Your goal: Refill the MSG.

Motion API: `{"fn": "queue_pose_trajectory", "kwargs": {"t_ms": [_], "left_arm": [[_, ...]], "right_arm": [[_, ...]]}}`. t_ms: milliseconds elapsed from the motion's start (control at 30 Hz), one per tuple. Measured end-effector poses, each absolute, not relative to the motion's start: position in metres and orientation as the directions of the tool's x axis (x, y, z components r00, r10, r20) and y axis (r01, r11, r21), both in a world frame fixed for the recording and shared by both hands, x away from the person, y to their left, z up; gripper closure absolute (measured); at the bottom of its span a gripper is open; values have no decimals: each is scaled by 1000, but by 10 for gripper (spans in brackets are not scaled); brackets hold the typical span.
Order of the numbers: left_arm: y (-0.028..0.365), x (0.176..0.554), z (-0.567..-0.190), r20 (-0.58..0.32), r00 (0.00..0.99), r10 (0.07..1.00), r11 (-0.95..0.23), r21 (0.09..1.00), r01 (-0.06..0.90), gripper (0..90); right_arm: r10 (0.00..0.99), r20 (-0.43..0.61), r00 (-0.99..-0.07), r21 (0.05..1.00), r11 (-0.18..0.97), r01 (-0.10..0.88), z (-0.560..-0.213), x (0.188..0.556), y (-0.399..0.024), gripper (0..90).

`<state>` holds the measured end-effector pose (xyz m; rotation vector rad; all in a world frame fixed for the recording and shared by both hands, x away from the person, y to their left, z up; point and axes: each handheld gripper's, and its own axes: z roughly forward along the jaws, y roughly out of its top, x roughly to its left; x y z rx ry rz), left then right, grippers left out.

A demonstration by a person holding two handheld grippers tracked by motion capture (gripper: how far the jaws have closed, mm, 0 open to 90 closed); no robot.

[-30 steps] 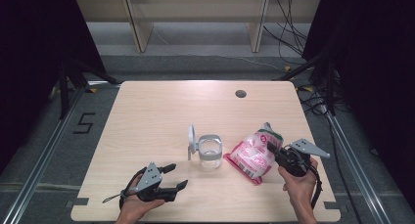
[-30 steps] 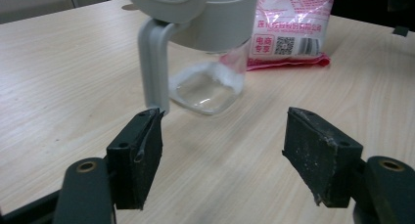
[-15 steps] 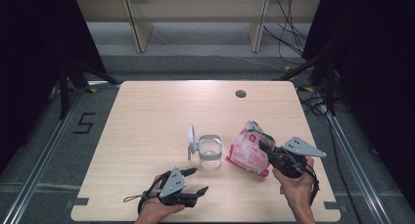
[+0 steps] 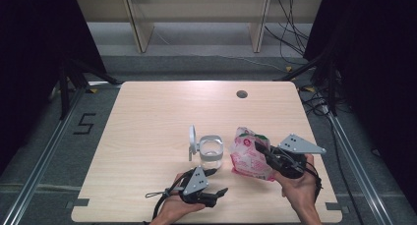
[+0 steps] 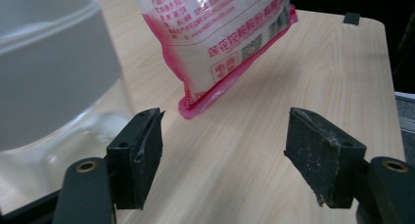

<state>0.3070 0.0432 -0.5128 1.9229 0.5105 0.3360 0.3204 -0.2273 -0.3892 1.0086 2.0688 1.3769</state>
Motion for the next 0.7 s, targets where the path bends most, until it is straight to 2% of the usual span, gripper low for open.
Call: {"fn": "queue_pose_trajectory", "kwargs": {"t_ms": [67,200,300,400,700], "left_arm": [[34,307,-515,1,879,477,-355,915,192,293],[20,308,-518,23,884,466,-391,902,183,293],[14,310,-518,26,887,462,-395,901,179,293],[9,314,-517,33,882,470,-398,900,178,293],[-4,317,-510,46,876,480,-400,900,172,300]], "right_arm": [[761,8,-648,923,243,298,-388,322,-228,900],[766,32,-641,918,230,321,-383,315,-226,900],[756,-5,-654,920,259,293,-377,315,-229,900],[759,14,-650,911,258,321,-369,311,-227,900],[735,-13,-678,922,271,276,-339,309,-220,900]]}}
